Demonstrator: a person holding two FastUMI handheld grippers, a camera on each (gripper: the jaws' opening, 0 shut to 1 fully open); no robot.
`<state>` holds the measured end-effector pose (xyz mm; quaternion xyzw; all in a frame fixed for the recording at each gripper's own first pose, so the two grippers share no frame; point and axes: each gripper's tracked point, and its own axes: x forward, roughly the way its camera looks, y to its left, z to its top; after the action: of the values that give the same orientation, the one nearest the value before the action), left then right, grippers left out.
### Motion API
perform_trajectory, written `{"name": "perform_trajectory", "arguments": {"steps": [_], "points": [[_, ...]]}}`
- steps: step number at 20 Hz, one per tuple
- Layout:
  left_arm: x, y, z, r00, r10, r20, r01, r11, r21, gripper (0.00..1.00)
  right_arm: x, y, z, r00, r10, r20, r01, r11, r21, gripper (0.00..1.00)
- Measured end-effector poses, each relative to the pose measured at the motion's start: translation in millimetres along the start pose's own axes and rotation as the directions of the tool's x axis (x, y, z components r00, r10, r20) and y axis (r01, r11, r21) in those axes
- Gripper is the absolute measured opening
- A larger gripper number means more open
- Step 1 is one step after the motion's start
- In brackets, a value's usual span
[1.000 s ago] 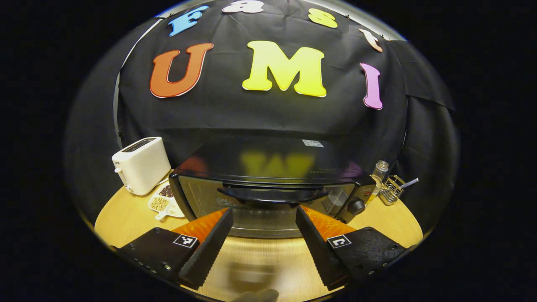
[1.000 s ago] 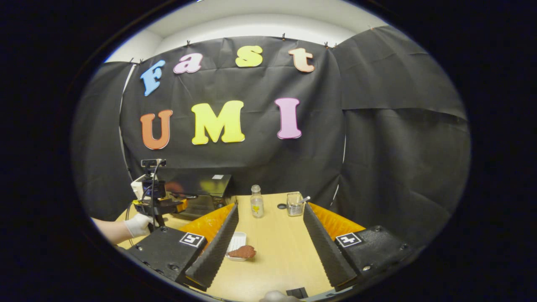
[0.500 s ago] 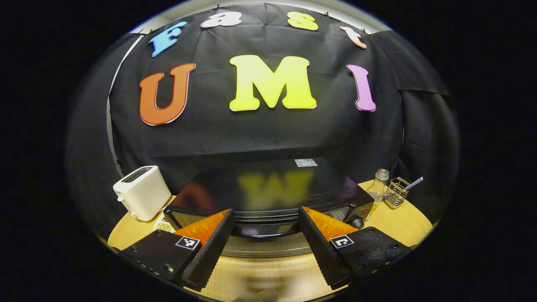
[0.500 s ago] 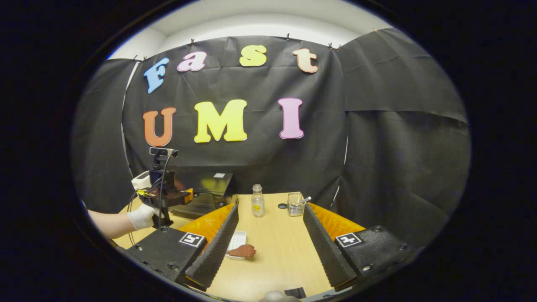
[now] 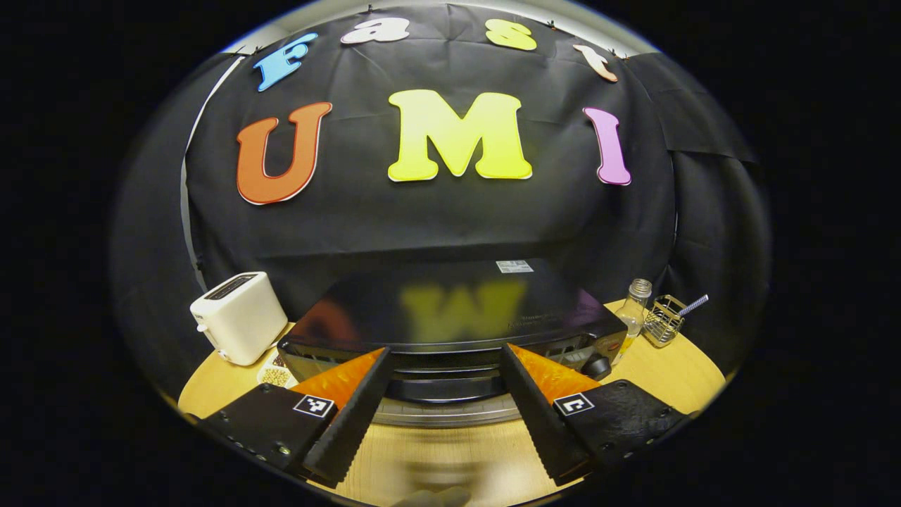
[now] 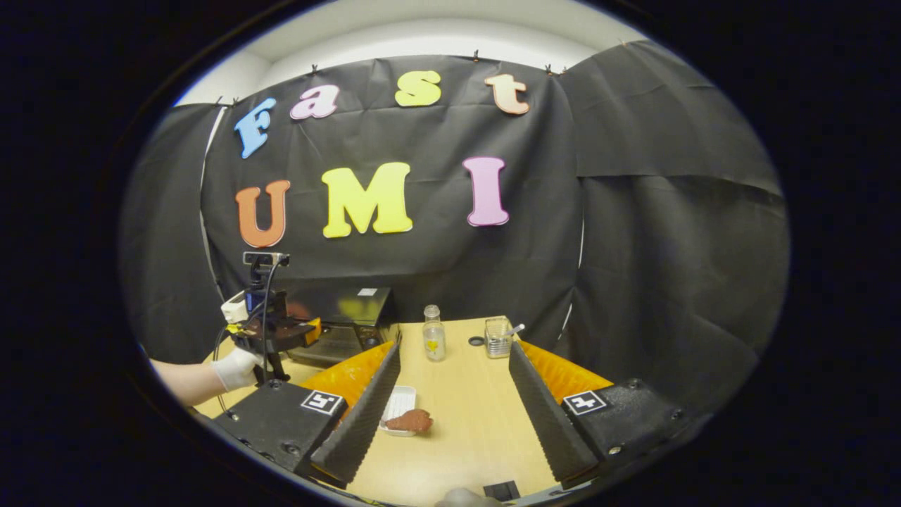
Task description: Open the electric oven with the left hand, put the food in, and close the electric oven.
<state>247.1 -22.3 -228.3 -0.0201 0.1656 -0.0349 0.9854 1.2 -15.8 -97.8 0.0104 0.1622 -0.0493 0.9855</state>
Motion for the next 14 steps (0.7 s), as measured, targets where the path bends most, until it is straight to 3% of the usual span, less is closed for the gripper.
{"name": "perform_trajectory", "arguments": {"steps": [14], "points": [[-53, -5, -44, 1.0, -0.001, 0.03, 0.0, 1.0, 0.008, 0.97, -7, 19, -22, 0.997, 0.064, -0.047, -0.065, 0.998, -0.013, 0.99]]}}
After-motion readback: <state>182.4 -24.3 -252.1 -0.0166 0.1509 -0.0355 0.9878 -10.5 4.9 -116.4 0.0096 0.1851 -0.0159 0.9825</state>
